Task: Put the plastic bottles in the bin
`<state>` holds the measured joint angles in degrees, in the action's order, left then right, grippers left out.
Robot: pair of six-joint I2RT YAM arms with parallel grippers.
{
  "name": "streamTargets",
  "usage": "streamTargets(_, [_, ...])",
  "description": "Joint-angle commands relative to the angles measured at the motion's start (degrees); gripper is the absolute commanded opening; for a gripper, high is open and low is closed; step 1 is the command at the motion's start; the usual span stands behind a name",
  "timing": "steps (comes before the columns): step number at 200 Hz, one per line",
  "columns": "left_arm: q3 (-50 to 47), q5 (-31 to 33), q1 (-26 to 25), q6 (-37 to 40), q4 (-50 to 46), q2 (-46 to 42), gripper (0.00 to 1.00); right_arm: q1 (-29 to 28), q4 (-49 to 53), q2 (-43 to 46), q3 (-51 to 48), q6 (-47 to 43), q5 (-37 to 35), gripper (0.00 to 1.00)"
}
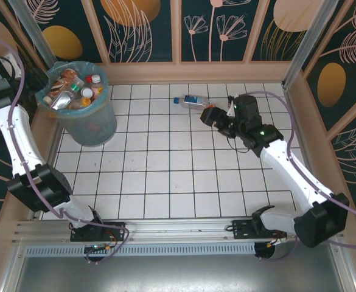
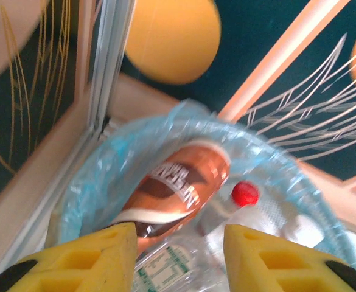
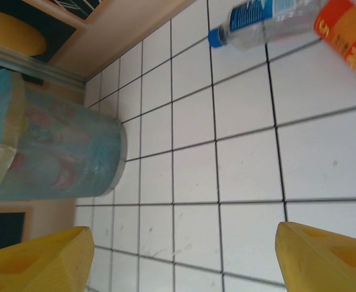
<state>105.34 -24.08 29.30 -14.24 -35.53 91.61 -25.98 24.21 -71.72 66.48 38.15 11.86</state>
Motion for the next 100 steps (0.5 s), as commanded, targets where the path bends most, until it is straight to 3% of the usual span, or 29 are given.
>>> streamTargets(1, [2.4, 2.19, -0.33, -2.43, 2.66, -5.8, 0.44, 0.67, 4.49, -5.31, 4.93, -8.45, -6.71, 0.81])
streamTargets(16, [0.93, 5.16, -3.61, -1.53, 3.84, -8.84, 0.45, 2.71, 3.02, -9.25, 5.8, -11.69, -7.88, 0.81])
streamTargets(35, [-1.88, 11.38, -11.82, 1.29, 4.15, -12.12, 0.47, 5.3, 0.09, -14.93, 6.92, -16.13, -8.32, 0.83])
streamTargets(100, [-21.59, 18.64, -37.15, -1.43, 11.64, -20.5, 0.48, 10.64, -3.53, -35.6, 15.75, -31.62, -16.0, 0.9])
